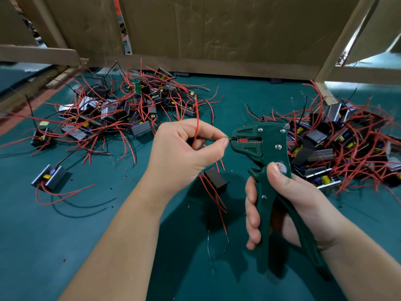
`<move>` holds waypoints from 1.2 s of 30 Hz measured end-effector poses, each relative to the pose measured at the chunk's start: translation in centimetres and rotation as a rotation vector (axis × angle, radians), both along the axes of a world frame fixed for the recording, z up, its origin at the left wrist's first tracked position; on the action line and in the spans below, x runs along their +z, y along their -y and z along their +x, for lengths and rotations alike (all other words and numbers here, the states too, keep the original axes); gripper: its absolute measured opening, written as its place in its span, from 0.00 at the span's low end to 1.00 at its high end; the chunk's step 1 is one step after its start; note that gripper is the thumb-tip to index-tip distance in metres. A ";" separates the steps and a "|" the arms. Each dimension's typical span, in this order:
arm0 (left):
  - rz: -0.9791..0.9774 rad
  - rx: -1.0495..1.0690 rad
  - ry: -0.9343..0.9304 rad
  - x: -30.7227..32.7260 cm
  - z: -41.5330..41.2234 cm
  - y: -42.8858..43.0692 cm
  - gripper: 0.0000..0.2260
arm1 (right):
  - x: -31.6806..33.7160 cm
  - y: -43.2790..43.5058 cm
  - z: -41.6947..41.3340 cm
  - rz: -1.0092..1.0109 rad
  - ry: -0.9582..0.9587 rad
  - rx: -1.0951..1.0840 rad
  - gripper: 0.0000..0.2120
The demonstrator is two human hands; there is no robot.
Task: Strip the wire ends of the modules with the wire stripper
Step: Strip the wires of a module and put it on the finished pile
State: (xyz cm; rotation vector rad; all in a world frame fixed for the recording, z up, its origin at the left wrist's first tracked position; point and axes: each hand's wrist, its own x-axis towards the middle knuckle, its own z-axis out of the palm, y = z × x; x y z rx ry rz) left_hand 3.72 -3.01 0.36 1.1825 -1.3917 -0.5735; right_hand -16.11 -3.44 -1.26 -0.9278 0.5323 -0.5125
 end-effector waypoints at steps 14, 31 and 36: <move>0.184 -0.212 -0.154 0.4 -0.6 0.2 0.18 | 0.5 0.2 0.6 0.034 0.196 -0.282 0.20; -0.070 0.036 0.047 -0.1 0.0 0.8 0.07 | -0.2 0.0 0.7 0.109 0.075 0.041 0.22; -0.080 0.041 0.019 -0.3 -0.2 0.8 0.06 | -0.2 -0.3 0.9 0.116 0.103 0.054 0.21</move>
